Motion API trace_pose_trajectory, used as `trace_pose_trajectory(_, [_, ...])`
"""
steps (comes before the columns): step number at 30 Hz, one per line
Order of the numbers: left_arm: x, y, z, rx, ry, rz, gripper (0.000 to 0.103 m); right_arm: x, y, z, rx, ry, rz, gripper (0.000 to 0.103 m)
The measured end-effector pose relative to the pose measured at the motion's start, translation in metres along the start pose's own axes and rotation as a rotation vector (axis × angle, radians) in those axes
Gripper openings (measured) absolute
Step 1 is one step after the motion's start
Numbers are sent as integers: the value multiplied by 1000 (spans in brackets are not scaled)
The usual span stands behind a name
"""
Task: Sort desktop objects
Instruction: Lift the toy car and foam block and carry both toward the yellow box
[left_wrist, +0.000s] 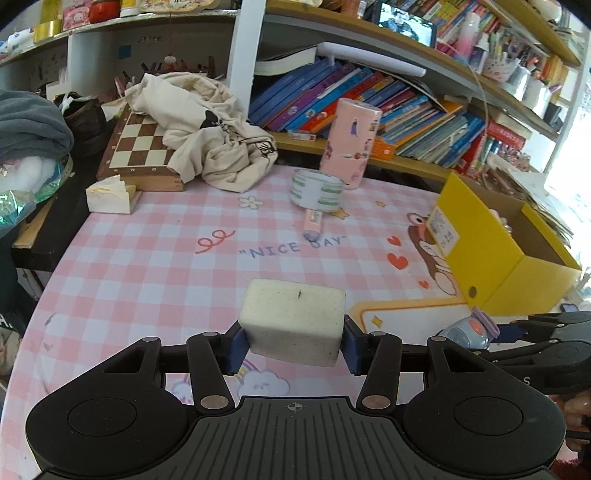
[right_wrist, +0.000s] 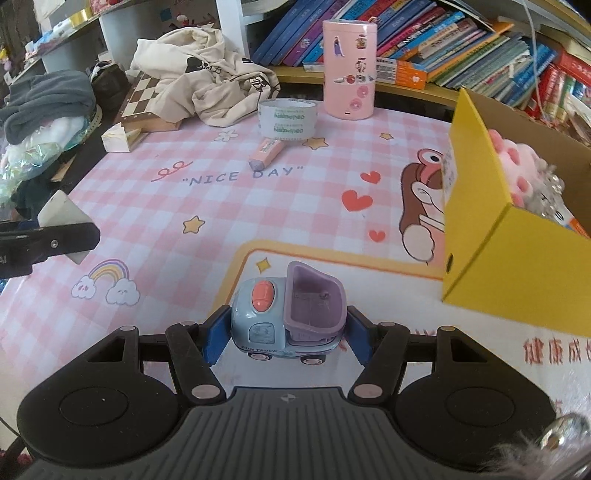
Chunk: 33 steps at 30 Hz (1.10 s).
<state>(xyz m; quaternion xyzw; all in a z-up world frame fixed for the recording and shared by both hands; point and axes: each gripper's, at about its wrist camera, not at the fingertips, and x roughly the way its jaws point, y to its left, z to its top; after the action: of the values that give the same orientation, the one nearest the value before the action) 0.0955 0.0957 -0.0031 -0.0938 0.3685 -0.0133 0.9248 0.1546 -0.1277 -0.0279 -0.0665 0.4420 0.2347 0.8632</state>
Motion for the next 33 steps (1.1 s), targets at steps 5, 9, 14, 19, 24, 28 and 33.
trace_pose_trajectory(5, [-10,-4,-9,1,-4,-17,49,-11,4,-12,1,-4,-10,62])
trace_pose_trajectory(9, [-17,-5,-15,4,0,-26,48,-19,7,-21,2,-5,-14,62])
trace_pose_trajectory(14, [-24,-10,-22,8,11,-47,48,-28,7,-30,4,-1,-24,62])
trace_pose_trajectory(19, [-26,-18,-29,17,22,-78,47,-37,3,-41,19,7,-42,62])
trace_pose_trajectory(24, [-27,-27,-30,34,23,-99,47,-45,-7,-50,49,9,-62,62])
trace_pose_trajectory(28, [-26,-37,-29,51,28,-116,47,-52,-16,-55,67,6,-77,62])
trace_pose_trajectory(33, [-25,-53,-30,85,40,-146,46,-61,-30,-64,96,15,-96,62])
